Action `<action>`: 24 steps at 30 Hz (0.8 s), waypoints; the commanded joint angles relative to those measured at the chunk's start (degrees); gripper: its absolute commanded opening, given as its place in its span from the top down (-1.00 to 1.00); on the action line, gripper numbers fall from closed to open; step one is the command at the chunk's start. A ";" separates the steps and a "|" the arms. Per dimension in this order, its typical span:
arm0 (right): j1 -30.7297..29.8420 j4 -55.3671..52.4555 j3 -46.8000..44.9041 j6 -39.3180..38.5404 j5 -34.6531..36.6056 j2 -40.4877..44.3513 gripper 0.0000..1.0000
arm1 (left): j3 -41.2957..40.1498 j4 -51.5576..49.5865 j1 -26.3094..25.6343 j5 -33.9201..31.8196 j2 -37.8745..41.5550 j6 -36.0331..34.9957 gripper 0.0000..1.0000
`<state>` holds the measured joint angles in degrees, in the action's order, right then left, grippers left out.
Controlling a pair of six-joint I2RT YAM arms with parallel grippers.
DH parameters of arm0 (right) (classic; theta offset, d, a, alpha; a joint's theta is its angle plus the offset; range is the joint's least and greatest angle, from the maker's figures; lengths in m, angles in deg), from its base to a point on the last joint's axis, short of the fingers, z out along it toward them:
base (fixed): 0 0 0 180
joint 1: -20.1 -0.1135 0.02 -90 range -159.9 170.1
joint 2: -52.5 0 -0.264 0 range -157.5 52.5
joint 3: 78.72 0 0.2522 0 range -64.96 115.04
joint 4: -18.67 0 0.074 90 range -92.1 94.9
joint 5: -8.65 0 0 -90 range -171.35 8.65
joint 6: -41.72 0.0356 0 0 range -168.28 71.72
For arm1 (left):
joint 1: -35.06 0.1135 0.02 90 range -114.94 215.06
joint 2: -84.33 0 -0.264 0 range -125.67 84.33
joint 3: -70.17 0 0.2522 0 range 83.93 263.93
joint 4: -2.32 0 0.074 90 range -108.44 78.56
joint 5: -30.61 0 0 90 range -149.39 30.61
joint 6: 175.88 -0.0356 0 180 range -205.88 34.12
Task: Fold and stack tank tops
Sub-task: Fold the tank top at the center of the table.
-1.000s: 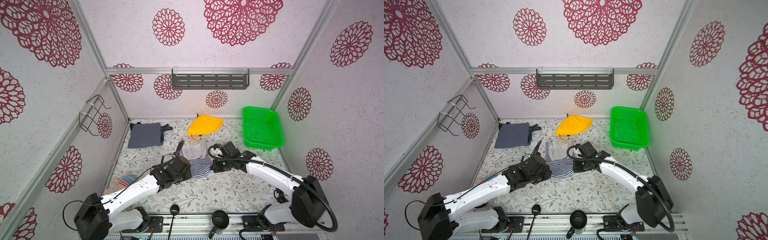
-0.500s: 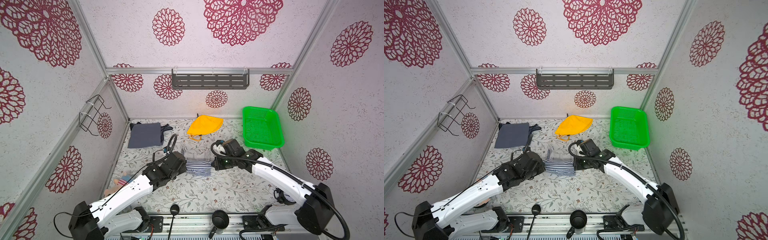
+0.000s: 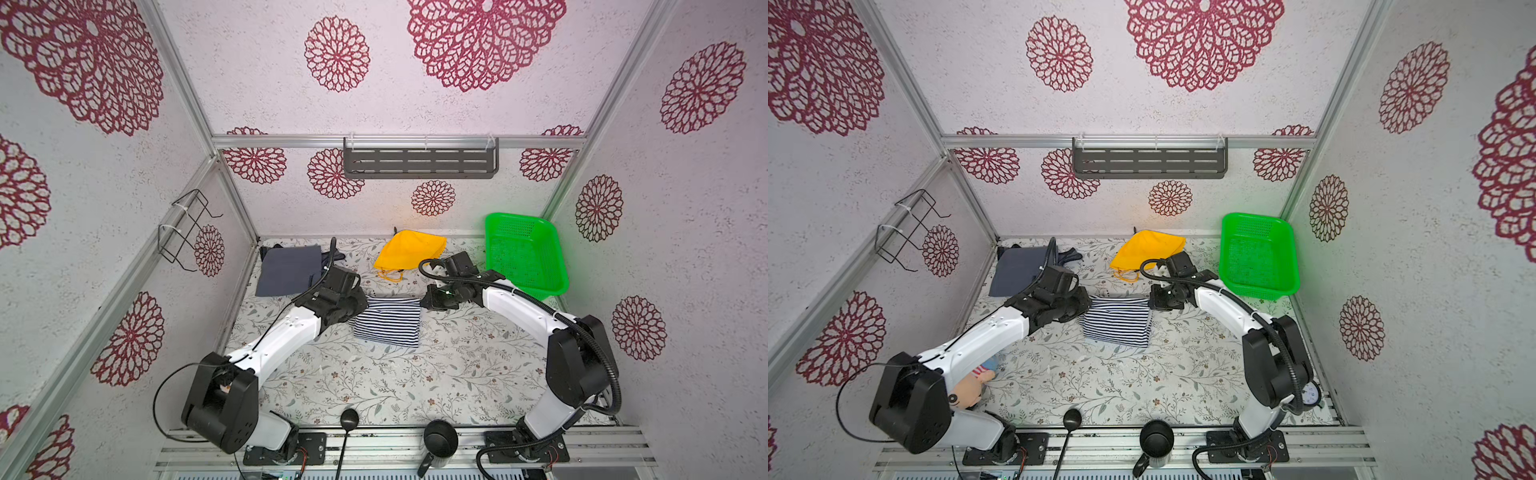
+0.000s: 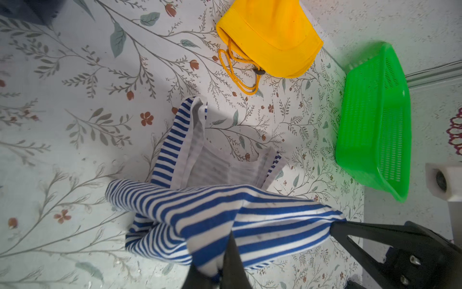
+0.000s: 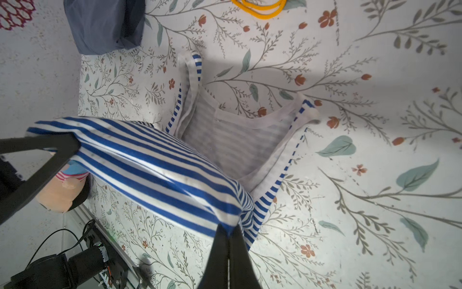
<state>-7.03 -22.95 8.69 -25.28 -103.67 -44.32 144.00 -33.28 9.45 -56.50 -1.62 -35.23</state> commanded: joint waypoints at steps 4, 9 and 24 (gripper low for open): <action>2.66 -0.75 3.27 -1.84 1.95 -4.53 1.00 | 5.32 3.56 3.13 4.44 -9.21 -3.90 1.00; 5.01 2.06 5.05 -2.50 4.04 -8.71 1.00 | 7.50 7.11 6.09 4.30 -14.45 -4.86 0.20; 3.19 14.22 -12.22 2.67 2.96 1.57 -0.55 | -4.68 15.72 7.52 5.53 -8.70 -6.67 -0.95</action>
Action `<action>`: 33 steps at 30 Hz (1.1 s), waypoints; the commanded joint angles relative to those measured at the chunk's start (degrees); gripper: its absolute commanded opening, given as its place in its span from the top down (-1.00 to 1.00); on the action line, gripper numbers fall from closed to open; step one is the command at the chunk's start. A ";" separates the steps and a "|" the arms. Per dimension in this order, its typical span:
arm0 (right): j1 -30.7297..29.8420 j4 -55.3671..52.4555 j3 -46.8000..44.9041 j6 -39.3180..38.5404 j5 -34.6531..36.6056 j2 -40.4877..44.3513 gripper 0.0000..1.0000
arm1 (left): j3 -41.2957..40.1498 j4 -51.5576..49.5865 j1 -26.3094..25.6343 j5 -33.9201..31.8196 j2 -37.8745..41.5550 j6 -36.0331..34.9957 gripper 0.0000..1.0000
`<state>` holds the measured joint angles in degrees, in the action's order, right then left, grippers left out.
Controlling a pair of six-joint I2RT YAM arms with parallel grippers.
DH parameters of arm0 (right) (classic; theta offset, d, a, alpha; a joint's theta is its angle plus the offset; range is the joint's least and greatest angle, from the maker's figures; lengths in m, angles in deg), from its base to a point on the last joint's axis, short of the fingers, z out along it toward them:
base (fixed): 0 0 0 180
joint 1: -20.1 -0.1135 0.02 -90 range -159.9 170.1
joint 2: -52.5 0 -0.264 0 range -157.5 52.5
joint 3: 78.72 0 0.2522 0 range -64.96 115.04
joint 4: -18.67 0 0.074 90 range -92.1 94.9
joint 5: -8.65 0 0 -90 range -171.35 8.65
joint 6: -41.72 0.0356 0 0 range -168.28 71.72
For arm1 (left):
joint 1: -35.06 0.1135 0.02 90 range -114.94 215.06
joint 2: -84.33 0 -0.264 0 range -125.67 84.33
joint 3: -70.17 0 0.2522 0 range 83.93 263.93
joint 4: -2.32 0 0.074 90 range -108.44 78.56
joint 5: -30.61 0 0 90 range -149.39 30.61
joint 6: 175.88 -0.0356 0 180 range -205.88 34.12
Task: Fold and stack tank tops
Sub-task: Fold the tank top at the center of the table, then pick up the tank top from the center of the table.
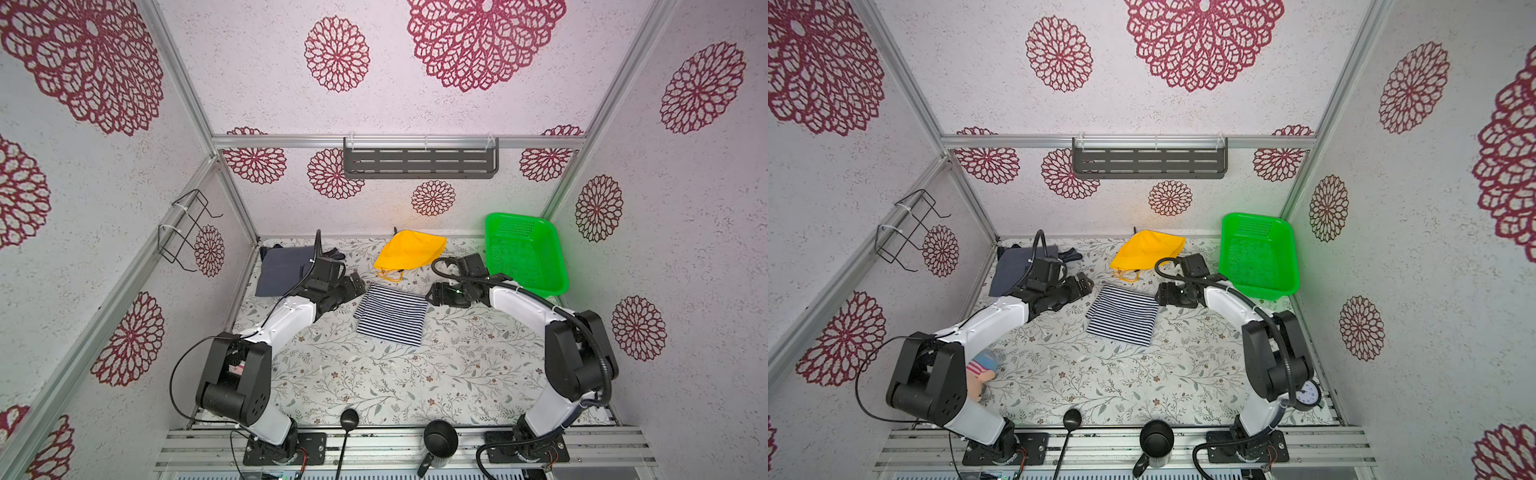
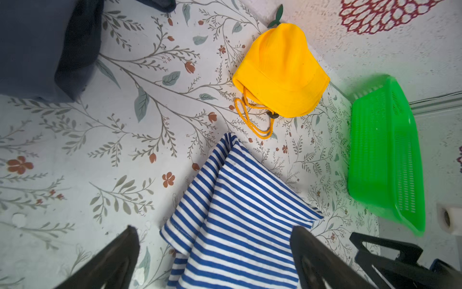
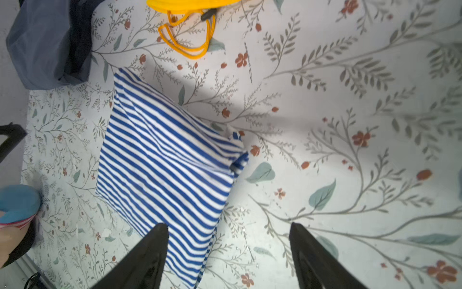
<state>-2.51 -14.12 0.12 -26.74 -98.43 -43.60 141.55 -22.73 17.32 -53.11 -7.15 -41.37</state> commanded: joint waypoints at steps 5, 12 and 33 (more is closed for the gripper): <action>-4.54 11.94 -6.20 7.62 -3.47 -0.70 -0.50 | -1.19 10.50 -0.98 5.40 -9.49 -1.77 -0.95; -4.91 19.69 -9.13 13.86 -3.37 -3.92 -0.37 | 5.04 3.91 -1.24 4.36 -17.59 -4.73 -0.95; -4.88 26.05 -7.81 18.64 -5.65 -14.02 0.19 | -4.70 13.66 -6.97 7.57 -24.88 7.33 -0.41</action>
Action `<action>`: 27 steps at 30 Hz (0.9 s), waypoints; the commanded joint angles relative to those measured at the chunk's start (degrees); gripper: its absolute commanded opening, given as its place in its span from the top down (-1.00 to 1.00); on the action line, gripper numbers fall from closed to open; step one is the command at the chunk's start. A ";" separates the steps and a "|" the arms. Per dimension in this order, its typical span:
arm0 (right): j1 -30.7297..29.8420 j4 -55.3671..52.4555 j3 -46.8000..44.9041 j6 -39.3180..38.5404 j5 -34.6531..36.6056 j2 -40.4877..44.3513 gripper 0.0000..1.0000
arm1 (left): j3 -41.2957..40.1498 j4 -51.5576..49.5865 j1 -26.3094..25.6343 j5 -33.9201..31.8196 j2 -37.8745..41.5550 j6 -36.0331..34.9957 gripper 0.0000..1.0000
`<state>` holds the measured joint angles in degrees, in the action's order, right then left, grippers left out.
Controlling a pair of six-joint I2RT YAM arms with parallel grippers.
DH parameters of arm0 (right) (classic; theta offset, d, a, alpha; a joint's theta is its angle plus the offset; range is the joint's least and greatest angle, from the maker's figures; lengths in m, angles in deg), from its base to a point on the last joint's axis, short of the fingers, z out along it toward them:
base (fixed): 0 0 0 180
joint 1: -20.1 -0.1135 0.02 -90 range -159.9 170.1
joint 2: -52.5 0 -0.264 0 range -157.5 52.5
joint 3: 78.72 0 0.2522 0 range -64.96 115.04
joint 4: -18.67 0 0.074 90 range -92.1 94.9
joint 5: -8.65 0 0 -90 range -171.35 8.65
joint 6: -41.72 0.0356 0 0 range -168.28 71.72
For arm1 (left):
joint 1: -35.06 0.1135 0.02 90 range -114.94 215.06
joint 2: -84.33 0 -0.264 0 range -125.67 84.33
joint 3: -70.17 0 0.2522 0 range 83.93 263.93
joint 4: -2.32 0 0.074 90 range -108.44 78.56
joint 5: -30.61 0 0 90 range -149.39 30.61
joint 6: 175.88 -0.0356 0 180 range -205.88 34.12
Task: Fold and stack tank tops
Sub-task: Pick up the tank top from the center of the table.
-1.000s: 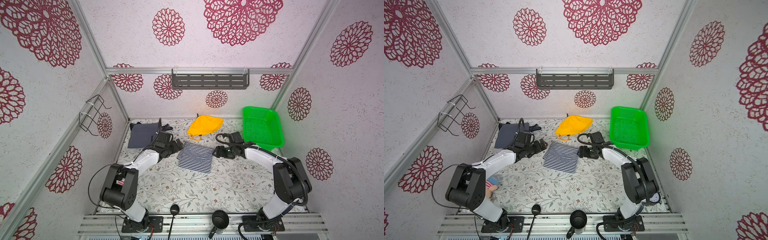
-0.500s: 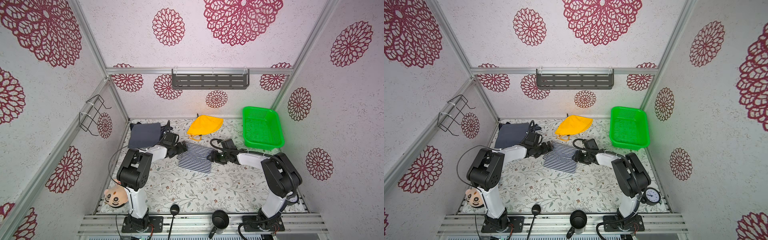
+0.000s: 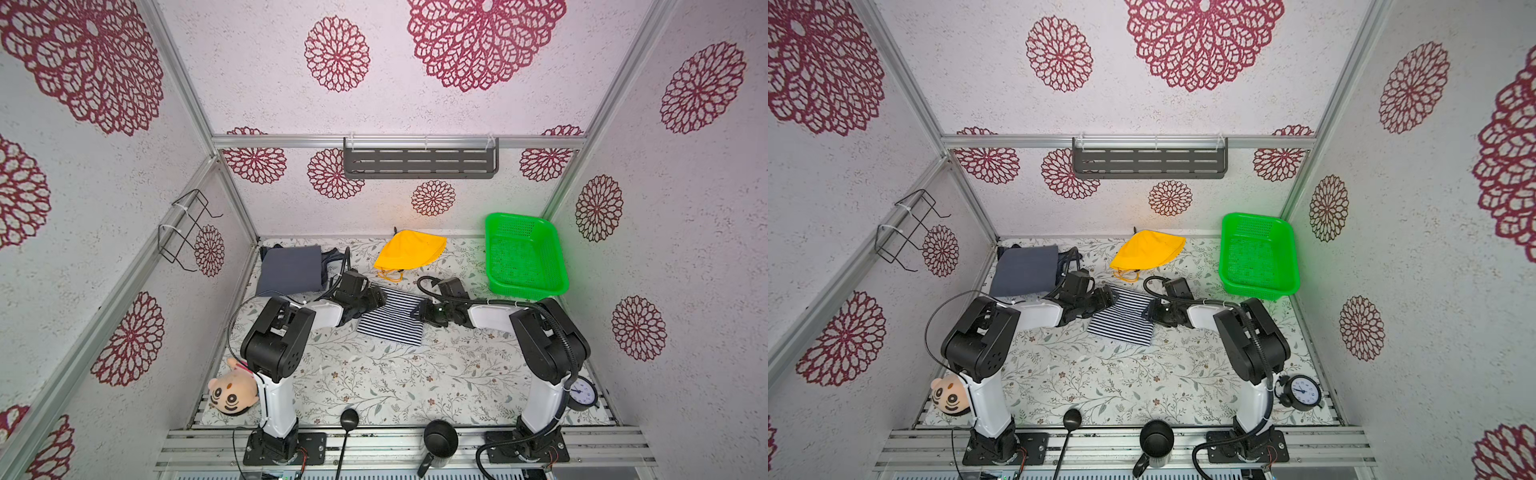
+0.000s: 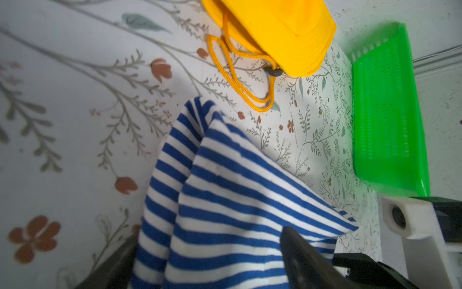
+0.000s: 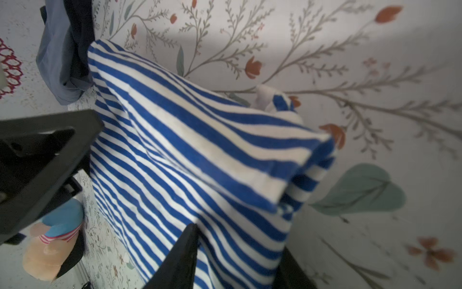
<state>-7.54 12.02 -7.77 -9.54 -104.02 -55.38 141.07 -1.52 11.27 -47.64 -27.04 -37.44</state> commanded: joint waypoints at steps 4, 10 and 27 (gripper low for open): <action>0.11 1.98 0.63 2.05 -2.02 -2.70 0.51 | -3.32 -7.33 -1.03 1.74 -4.05 3.85 0.22; 0.12 2.45 3.05 0.52 -4.63 -1.91 0.92 | 2.65 -15.25 -0.73 -1.15 3.23 -0.11 1.00; -2.49 24.58 13.06 1.42 -7.22 -11.38 1.00 | 23.98 -33.61 8.90 -0.85 3.19 -20.19 1.00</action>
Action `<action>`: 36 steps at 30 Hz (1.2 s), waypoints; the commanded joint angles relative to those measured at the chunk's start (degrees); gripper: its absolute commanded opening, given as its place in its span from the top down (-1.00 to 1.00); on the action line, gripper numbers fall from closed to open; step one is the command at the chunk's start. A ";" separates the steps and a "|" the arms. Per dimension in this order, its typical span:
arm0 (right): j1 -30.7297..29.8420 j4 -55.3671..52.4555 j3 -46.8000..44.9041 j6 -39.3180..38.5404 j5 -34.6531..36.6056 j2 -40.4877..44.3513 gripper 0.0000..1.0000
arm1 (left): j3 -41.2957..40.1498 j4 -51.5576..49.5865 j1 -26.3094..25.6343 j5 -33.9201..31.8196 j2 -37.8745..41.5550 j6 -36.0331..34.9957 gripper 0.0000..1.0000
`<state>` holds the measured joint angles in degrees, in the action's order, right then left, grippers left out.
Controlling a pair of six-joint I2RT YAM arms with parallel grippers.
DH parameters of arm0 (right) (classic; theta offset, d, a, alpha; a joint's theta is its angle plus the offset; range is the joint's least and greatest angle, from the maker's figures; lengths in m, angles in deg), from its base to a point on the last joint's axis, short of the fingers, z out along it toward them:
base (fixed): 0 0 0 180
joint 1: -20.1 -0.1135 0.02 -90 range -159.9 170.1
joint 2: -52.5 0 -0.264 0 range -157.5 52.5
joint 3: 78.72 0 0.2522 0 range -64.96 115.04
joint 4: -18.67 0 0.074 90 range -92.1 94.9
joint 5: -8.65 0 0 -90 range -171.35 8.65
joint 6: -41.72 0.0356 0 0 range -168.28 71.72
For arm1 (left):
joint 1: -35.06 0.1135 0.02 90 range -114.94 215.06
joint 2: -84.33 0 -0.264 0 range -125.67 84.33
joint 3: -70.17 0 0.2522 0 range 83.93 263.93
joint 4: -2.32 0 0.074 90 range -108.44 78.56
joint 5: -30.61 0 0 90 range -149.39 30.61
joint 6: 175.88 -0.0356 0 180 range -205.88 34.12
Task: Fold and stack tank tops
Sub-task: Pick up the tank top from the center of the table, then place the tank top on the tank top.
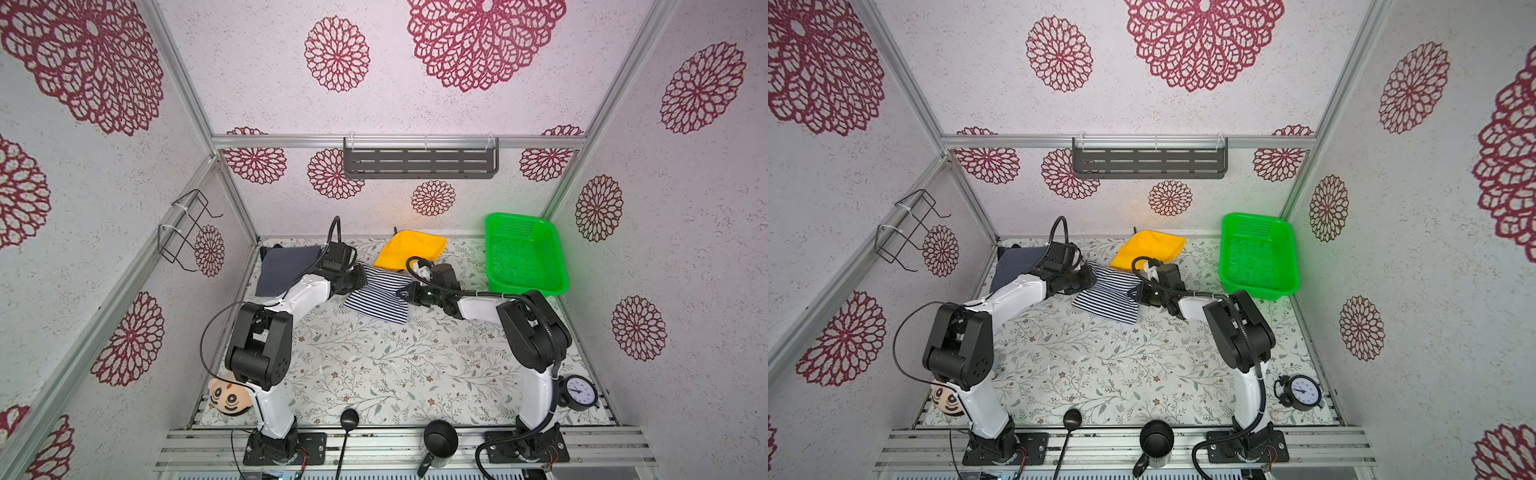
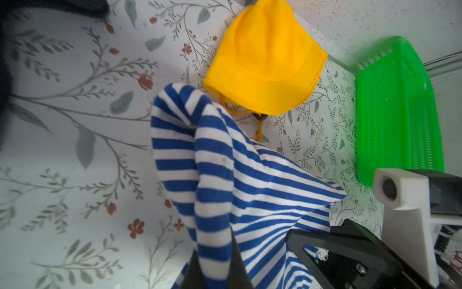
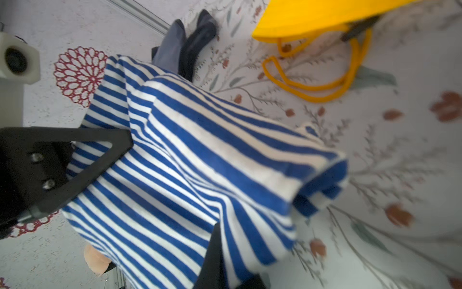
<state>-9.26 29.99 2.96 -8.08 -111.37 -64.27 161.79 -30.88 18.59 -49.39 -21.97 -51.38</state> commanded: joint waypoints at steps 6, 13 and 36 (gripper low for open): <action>-0.87 17.65 2.63 3.22 -2.68 -5.32 0.27 | 10.88 -10.02 3.75 1.17 -5.43 -12.66 1.00; 0.33 11.87 -4.79 -1.42 -3.03 4.57 -0.10 | 17.57 -12.52 5.85 1.51 -8.95 -15.69 1.00; 0.80 -21.27 -20.68 -18.48 10.88 33.11 -0.08 | 49.48 -33.09 21.93 3.44 -20.04 -25.02 1.00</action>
<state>-8.54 12.08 -18.06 -23.81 -103.56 -33.93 210.91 -60.52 39.16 -47.58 -39.91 -74.42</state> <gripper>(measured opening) 0.540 0.076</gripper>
